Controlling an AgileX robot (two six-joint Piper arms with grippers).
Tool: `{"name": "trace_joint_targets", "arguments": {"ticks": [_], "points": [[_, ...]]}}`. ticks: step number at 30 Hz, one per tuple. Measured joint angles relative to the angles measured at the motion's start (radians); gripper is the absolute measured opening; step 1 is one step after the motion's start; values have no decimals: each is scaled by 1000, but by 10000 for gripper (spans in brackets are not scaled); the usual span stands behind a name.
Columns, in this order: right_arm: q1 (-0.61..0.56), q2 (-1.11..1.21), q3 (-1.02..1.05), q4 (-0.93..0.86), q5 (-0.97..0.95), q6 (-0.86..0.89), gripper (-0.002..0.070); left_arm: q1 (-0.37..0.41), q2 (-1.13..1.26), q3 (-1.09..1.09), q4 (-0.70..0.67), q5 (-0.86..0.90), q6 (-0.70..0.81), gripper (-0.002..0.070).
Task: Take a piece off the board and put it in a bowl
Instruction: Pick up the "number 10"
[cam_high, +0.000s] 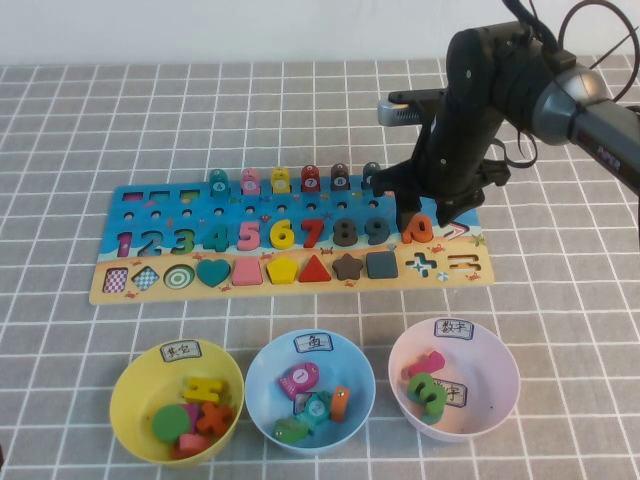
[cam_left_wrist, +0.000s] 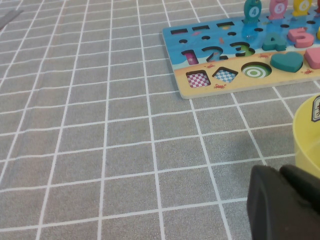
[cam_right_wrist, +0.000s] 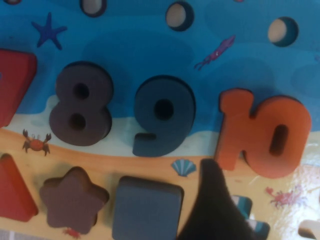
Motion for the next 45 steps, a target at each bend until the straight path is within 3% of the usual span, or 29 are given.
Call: {"name": "trace_joint_targets", "arguments": {"ticks": [13, 45], "points": [[3, 0, 0, -4, 0, 0, 448, 0, 0, 0, 0, 0, 0, -1], [15, 31, 0, -56, -50, 0, 444, 0, 0, 0, 0, 0, 0, -1]]}}
